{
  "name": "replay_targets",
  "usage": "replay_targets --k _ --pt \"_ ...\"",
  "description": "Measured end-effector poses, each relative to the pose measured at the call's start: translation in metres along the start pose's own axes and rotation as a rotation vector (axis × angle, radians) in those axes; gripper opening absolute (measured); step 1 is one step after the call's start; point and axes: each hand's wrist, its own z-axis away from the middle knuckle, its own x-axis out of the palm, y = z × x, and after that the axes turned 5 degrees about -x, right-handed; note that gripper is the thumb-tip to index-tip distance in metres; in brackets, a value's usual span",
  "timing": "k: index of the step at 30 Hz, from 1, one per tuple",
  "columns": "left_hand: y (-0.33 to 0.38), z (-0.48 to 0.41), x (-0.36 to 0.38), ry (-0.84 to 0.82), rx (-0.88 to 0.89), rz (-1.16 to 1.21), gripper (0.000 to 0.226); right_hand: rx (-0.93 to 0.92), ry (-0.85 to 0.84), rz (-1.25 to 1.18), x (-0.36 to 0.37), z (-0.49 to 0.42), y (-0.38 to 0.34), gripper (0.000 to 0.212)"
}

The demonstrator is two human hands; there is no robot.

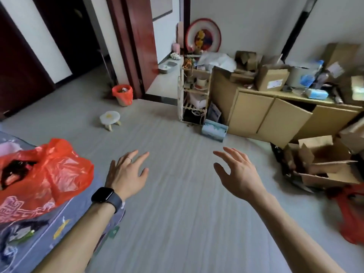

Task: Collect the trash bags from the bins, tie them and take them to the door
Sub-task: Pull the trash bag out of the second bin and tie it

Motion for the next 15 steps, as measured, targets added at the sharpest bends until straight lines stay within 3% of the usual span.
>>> replay_targets --k 8,15 --pt "-0.056 -0.191 0.024 0.006 -0.114 0.003 0.061 -0.128 -0.063 0.0 0.049 -0.236 -0.004 0.046" --pt "-0.105 -0.403 0.015 -0.007 -0.153 -0.006 0.054 -0.159 0.015 -0.066 0.063 -0.461 -0.013 0.044"
